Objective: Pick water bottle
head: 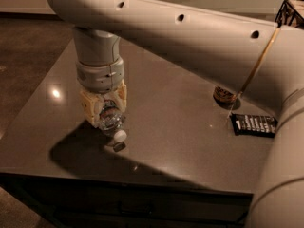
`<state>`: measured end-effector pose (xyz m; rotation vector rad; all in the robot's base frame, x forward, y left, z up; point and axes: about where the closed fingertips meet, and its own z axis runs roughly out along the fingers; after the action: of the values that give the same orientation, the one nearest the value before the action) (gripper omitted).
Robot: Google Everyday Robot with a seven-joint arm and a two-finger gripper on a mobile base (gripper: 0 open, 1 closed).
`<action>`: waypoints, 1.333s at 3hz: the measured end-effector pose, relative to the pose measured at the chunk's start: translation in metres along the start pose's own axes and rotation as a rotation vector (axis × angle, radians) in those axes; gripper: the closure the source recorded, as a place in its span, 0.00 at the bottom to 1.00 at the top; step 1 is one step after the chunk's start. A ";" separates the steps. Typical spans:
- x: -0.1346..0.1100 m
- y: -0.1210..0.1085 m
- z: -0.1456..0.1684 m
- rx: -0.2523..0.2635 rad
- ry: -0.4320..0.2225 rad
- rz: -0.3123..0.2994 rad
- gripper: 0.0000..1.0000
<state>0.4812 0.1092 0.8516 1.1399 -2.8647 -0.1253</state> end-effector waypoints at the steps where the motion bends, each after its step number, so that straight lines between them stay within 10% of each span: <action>1: 0.006 -0.003 -0.013 0.017 -0.023 -0.039 0.72; 2: 0.018 -0.013 -0.045 0.027 -0.075 -0.101 0.95; 4: 0.022 -0.033 -0.134 0.062 -0.217 -0.268 1.00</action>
Offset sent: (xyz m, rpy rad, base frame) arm -0.0054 -0.0554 0.0831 0.0471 -0.1077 0.1820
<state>0.4992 0.0632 0.9819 1.6132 -2.8971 -0.1824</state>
